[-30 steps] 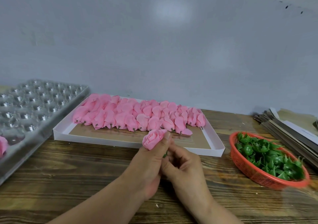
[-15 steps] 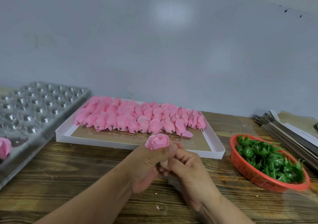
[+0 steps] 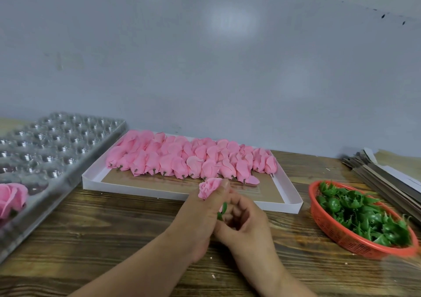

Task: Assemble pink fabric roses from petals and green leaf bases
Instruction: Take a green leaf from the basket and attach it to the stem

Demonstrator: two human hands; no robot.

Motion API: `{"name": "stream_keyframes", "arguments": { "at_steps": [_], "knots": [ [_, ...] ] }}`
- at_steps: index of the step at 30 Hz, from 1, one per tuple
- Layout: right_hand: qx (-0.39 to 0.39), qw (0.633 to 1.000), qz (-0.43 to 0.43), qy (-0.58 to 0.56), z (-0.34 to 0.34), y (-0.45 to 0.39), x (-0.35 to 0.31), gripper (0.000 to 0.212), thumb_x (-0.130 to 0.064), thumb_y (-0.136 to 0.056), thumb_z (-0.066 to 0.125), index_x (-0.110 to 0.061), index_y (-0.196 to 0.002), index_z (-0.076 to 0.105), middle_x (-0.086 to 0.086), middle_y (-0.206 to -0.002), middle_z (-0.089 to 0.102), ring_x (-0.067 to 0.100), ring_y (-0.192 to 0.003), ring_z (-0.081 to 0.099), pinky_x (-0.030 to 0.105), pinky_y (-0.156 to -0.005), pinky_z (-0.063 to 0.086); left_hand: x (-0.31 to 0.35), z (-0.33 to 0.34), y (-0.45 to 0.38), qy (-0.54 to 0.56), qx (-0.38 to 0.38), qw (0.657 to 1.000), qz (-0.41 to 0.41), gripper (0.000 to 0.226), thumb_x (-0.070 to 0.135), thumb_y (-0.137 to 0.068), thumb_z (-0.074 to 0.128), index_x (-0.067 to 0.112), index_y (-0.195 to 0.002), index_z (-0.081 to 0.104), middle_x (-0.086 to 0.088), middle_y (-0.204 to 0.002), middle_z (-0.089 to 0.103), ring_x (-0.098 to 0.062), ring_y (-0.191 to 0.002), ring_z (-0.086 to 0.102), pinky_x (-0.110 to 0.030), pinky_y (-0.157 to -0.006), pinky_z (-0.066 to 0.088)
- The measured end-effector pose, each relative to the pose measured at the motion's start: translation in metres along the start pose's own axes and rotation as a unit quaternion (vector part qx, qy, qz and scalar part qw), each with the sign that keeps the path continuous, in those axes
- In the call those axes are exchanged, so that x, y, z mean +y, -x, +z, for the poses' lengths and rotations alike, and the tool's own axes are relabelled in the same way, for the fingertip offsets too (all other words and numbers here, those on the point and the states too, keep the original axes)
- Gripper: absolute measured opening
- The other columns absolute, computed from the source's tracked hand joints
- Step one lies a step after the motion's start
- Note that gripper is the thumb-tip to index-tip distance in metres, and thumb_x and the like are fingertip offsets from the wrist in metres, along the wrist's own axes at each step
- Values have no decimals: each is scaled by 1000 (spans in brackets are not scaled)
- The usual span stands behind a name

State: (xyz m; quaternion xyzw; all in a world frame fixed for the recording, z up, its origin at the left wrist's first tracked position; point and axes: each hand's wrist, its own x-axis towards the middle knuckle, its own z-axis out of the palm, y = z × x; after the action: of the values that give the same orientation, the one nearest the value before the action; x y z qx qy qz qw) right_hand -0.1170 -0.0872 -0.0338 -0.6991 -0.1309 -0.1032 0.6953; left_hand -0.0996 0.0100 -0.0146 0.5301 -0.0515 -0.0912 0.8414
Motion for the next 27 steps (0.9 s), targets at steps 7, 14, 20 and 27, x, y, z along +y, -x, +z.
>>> {"name": "stream_keyframes", "arguments": {
  "at_steps": [7,14,20,27],
  "knots": [
    [-13,999,-2,-37,-6,-3,-3,20,-7,-69,65,-11,-88,71,24,-68,55,23,-68,46,38,-66,37,0,-3,0,-13,-70,997,21,18,30,-74,77,14,-80,73,-14,-83,64,-25,-81,62,-40,-76,50],
    [-124,976,76,-160,-15,-7,-5,11,-17,-64,77,-14,-73,73,4,-62,63,10,-57,58,21,-59,50,6,-15,-4,-62,-157,986,-19,39,41,-59,85,20,-90,76,-4,-75,61,-13,-65,50,-20,-47,36],
    [-138,963,127,-194,-19,-9,-3,17,-17,-60,76,-13,-76,74,5,-63,62,10,-56,57,23,-61,49,6,-15,-4,-70,-165,984,-20,56,41,-59,78,7,-103,69,-3,-67,55,-8,-50,44,-20,-46,37],
    [-89,970,115,-196,-10,-6,-3,24,-5,-71,73,-3,-95,70,14,-80,68,17,-68,63,25,-64,53,2,-12,-6,-37,-107,994,7,71,49,-53,85,-2,-97,63,-17,-80,55,-18,-63,55,-24,-50,45]
  ]
}}
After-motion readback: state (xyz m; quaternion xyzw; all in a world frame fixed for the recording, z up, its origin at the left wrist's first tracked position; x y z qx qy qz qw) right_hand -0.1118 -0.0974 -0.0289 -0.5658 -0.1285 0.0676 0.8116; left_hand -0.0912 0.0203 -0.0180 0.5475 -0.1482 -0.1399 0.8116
